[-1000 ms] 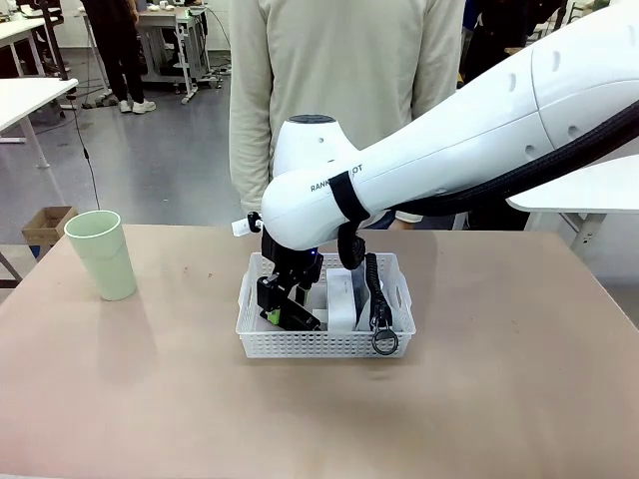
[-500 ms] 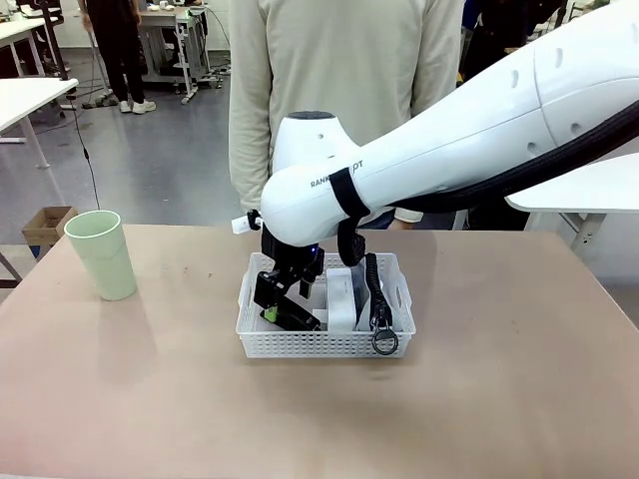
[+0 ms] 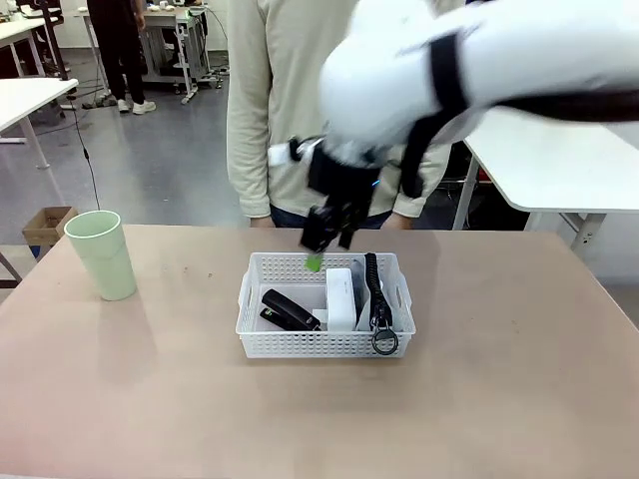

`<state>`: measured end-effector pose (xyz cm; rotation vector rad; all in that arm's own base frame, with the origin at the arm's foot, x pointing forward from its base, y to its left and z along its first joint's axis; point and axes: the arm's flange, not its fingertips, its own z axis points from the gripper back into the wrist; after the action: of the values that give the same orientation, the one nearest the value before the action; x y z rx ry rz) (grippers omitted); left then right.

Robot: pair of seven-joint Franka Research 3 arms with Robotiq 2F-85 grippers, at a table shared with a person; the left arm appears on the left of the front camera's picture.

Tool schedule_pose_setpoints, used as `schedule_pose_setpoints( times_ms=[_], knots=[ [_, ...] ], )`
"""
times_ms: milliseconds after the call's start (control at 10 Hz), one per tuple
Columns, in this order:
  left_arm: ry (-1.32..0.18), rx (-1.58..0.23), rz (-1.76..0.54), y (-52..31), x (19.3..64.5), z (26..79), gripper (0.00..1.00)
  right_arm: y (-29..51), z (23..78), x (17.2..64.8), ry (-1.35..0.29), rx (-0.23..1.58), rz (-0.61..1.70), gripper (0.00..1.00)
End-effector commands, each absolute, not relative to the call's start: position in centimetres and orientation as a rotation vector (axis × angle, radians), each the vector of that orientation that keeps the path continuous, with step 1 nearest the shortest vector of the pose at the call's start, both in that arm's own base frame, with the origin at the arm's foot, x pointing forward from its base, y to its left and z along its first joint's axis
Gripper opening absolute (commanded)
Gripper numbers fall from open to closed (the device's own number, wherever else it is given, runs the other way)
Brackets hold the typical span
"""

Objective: Efficiently arrange items inside the basket to fit them all.
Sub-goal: Pick up the Stapler and place it inside the Organizing basket.

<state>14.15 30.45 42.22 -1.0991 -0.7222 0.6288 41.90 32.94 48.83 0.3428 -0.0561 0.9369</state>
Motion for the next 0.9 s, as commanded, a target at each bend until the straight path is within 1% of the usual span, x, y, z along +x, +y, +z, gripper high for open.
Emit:
schedule_pose_setpoints(
  times_ms=[0,100,200,300,400,500,600,800],
  knots=[
    [-0.752,-1.110,0.612,30.2,14.1,42.2,1.00,21.1,47.1,39.3,-0.005,0.707,0.940,1.00],
    [-0.752,-1.110,0.612,30.2,14.1,42.2,1.00,16.1,45.7,37.7,-0.065,0.895,1.001,1.00],
    [-0.752,-1.110,0.612,30.2,14.1,42.2,1.00,11.0,44.2,35.8,-0.178,1.069,1.016,1.00],
    [-0.752,-1.110,0.612,30.2,14.1,42.2,1.00,6.4,42.7,33.7,-0.290,1.202,0.918,1.00],
    [-0.752,-1.110,0.612,30.2,14.1,42.2,1.00,2.1,41.0,31.4,-0.435,1.308,0.631,1.00],
    [-0.752,-1.110,0.612,30.2,14.1,42.2,1.00,-0.8,39.6,29.5,-0.545,1.402,0.377,1.00],
    [-0.752,-1.110,0.612,30.2,14.1,42.2,1.00,-2.7,38.2,27.7,-0.641,1.489,0.258,1.00],
    [-0.752,-1.110,0.612,30.2,14.1,42.2,1.00,-5.9,34.8,23.8,-0.790,1.579,-0.059,1.00]
  ],
)
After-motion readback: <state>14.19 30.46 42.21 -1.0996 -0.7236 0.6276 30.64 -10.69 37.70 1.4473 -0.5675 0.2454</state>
